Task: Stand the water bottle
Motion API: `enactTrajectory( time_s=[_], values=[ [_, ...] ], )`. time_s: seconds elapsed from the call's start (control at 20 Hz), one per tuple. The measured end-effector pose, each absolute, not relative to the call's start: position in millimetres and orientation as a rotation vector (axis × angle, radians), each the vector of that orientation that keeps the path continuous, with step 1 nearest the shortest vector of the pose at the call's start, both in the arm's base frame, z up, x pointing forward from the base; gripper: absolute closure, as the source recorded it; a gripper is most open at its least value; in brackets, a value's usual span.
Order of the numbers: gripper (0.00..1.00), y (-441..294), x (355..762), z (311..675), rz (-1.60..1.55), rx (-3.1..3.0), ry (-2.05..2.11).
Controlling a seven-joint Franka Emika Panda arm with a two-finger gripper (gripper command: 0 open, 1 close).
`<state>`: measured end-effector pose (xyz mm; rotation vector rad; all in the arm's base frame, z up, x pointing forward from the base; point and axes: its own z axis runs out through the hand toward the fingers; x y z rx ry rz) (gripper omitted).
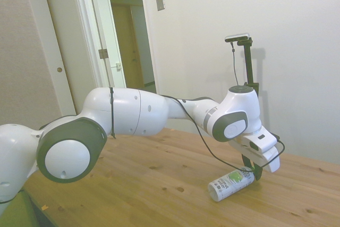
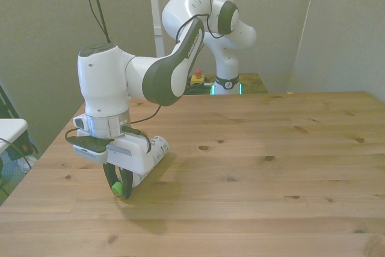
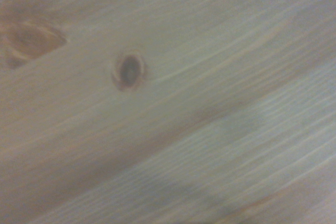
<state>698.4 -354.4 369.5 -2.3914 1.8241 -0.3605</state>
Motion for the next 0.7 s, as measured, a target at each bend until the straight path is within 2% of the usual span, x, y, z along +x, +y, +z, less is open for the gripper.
enactTrajectory(
  time_s=[0.15,0.45,0.7],
  values=[
    [1.00,-340.3,703.8,401.4,-0.415,-2.381,1.780],
    [1.00,-279.0,716.4,490.7,-0.674,-2.374,1.638],
    [1.00,-210.6,716.3,515.6,-0.978,-2.364,1.537]
  ],
)
